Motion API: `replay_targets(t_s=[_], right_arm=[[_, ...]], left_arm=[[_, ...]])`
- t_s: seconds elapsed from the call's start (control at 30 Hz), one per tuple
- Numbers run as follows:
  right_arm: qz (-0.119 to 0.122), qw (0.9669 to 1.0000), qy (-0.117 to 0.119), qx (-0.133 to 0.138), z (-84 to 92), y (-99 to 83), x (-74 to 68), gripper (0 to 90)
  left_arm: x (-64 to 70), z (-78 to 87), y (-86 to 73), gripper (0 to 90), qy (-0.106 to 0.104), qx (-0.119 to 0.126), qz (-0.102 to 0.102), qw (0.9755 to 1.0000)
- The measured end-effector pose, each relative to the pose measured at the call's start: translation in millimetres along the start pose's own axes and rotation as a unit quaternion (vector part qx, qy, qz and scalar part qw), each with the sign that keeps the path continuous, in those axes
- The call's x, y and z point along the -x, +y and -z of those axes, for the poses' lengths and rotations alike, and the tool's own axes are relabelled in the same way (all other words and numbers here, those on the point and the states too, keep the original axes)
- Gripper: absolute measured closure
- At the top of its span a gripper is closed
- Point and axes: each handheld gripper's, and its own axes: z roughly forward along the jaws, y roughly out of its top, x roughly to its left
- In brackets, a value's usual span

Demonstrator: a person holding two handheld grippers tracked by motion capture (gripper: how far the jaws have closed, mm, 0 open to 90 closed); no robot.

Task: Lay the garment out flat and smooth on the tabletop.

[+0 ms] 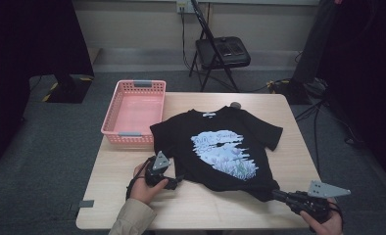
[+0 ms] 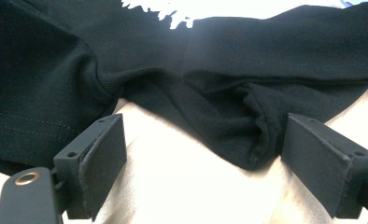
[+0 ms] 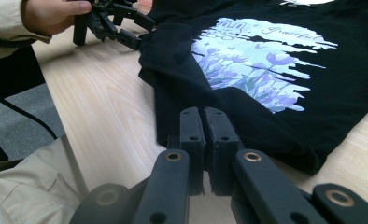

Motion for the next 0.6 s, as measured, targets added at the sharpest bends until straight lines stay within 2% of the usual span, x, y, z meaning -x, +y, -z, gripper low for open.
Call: replay_targets(t_s=[0.6], right_arm=[[-0.003, 0.9999, -0.006, 0.009, 20.0, -10.2, -12.5, 86.8]], left_arm=[[-0.4, -0.1, 0.1, 14.0, -0.002, 0.000, -0.001, 1.0000]])
